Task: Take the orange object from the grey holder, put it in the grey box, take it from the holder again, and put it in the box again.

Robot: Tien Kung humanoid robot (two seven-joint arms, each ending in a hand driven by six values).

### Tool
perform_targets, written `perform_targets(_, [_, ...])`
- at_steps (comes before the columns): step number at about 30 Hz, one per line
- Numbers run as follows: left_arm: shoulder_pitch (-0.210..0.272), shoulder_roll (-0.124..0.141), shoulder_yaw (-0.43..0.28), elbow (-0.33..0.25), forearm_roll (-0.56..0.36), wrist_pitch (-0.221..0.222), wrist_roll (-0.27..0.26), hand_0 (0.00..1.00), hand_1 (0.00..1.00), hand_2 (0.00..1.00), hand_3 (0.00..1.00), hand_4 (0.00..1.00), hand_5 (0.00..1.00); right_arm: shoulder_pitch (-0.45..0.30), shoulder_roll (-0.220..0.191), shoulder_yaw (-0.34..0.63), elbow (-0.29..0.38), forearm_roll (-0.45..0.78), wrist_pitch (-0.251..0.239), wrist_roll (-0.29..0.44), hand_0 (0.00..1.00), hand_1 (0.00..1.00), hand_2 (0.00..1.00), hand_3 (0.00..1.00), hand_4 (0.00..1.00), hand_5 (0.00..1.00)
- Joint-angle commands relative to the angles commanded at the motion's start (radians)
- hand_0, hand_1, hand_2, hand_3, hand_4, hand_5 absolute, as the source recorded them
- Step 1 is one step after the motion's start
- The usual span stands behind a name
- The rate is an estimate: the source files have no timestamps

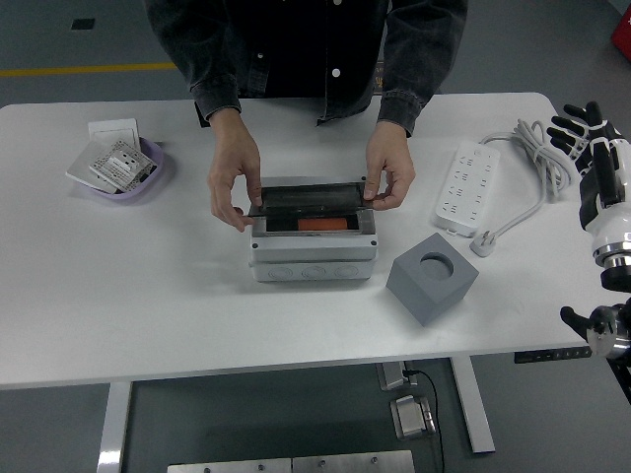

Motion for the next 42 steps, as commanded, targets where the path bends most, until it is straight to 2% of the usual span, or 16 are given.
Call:
perform_targets(4, [-0.004, 0.001, 0.010, 0.000, -0.007, -0.001, 0.000, 0.650, 0.686, 0.600, 0.600, 0.588, 0.161, 0.004, -0.001, -0.003, -0.003, 0.000, -0.001, -0.001, 0.776, 0.688, 0.683, 0.666, 0.902, 0.789])
perform_targets(14, [-0.012, 0.012, 0.091, 0.000, -0.087, -0.001, -0.009, 0.649, 0.686, 0.600, 0.600, 0.588, 0.161, 0.014, 0.010, -0.016, -0.016, -0.018, -0.005, -0.008, 0.776, 0.687, 0.682, 0.663, 0.892, 0.777])
perform_targets(23, [-0.012, 0.022, 0.227, 0.000, -0.223, -0.001, -0.025, 0.649, 0.687, 0.599, 0.600, 0.588, 0.161, 0.019, 0.029, -0.006, -0.032, -0.043, -0.011, -0.016, 0.776, 0.687, 0.681, 0.665, 0.891, 0.773])
perform_targets(27, [-0.010, 0.024, 0.261, 0.000, -0.257, -0.001, -0.029, 0.650, 0.687, 0.600, 0.601, 0.589, 0.163, 0.016, 0.035, -0.005, -0.037, -0.059, -0.013, -0.021, 0.775, 0.687, 0.683, 0.674, 0.889, 0.768])
perform_targets(42, [-0.007, 0.016, 0.209, 0.000, -0.209, 0.000, -0.020, 0.650, 0.687, 0.600, 0.601, 0.589, 0.160, 0.019, 0.030, -0.020, -0.051, -0.062, -0.018, -0.021, 0.775, 0.687, 0.688, 0.677, 0.889, 0.757])
